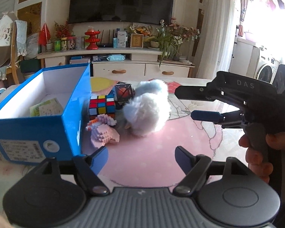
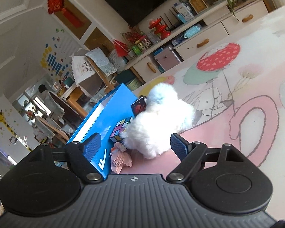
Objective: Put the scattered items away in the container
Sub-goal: 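Move the right tool to the white fluffy plush and lower around it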
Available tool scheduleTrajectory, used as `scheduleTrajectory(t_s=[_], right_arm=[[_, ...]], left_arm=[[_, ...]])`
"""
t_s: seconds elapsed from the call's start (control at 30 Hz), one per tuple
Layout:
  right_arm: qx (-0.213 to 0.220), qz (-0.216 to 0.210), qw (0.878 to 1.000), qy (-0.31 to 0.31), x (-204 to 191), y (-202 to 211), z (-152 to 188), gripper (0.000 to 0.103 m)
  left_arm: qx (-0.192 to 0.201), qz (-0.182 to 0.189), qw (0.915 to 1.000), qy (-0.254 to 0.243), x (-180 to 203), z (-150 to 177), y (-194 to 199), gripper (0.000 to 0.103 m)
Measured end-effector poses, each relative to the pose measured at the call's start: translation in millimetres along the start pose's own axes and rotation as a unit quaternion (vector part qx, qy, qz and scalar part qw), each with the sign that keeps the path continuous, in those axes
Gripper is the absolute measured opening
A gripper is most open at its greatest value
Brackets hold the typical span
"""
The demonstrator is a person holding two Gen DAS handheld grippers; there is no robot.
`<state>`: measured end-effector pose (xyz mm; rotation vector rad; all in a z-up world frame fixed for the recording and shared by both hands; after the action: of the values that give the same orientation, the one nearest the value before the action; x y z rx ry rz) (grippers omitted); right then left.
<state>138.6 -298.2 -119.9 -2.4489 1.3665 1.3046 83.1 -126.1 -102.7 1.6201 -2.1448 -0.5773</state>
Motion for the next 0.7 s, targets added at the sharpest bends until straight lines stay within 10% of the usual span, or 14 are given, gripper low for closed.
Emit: scheduleTrajectory(t_s=[0.7], right_arm=[[-0.022,0.01,0.999,-0.032,36.8,-16.7,-12.5,0.101]], left_arm=[[0.01,0.005,0.9996,-0.026,16.0,-28.2,-34.5,0.092]])
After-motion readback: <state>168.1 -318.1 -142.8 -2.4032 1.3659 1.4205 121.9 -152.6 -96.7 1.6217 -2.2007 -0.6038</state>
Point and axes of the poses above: each gripper's, at about its wrist camera, not at the fingertips, and y roughly against the way its jaws point, x to its right, z to its underside, the point moved 10 cm from there along -y, roughly the way its jaws point, and after that the axes turned 1 degree about -y, right-handed, at the moved point
